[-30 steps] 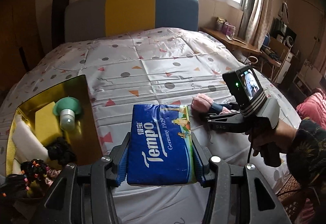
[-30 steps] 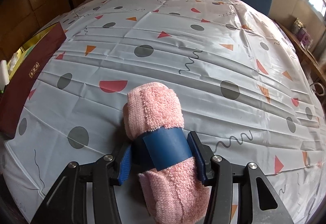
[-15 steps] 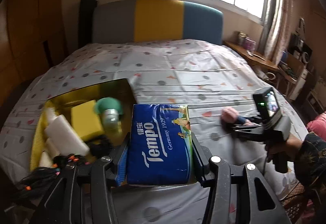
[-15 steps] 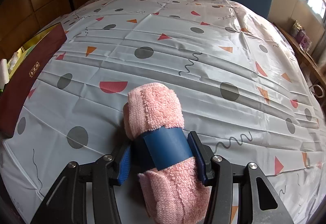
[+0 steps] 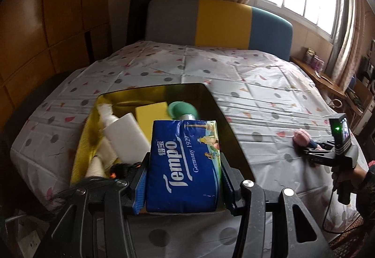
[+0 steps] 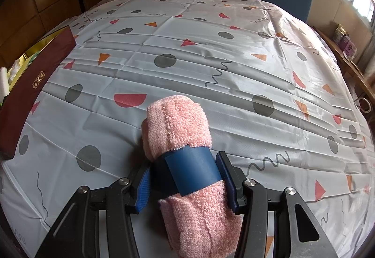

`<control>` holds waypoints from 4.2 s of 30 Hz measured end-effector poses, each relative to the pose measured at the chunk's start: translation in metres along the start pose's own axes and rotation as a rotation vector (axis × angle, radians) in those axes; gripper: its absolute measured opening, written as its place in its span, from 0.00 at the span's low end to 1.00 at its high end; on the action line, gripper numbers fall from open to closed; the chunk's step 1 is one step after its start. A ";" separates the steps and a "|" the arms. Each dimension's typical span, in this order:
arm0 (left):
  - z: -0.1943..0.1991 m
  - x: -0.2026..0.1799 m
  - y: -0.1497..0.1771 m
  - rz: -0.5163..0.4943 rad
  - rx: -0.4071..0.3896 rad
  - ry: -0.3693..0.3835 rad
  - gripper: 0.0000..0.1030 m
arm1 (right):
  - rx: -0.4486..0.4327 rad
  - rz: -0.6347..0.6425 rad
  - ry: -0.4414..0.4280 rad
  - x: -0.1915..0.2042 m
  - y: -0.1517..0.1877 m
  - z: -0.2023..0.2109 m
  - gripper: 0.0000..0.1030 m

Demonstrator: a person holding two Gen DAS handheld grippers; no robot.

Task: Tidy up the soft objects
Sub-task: 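Carry the tissue pack into the gold tray and open the left gripper while the right gripper holds the towel, then carry the pink towel roll into the gold tray and open the right gripper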

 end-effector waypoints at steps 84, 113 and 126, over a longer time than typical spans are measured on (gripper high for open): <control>0.006 0.100 0.024 0.155 -0.003 -0.184 0.75 | 0.047 -0.068 0.123 0.002 -0.005 -0.006 0.47; 0.001 0.112 0.039 0.210 0.019 -0.156 0.75 | -0.057 -0.112 -0.069 0.128 -0.053 0.051 0.38; -0.003 0.119 0.043 0.222 0.036 -0.159 0.75 | -0.004 0.044 -0.307 0.320 -0.093 0.014 0.40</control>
Point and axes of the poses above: each gripper's, at about its wrist camera, not at the fingertips, and z roughly against the way its jaws point, x to its left, y to its underside, the point moved 9 cm from there along -z, roughly the way its jaws point, and after that the axes turned 9 degrees about -y, right-handed, at the moved point
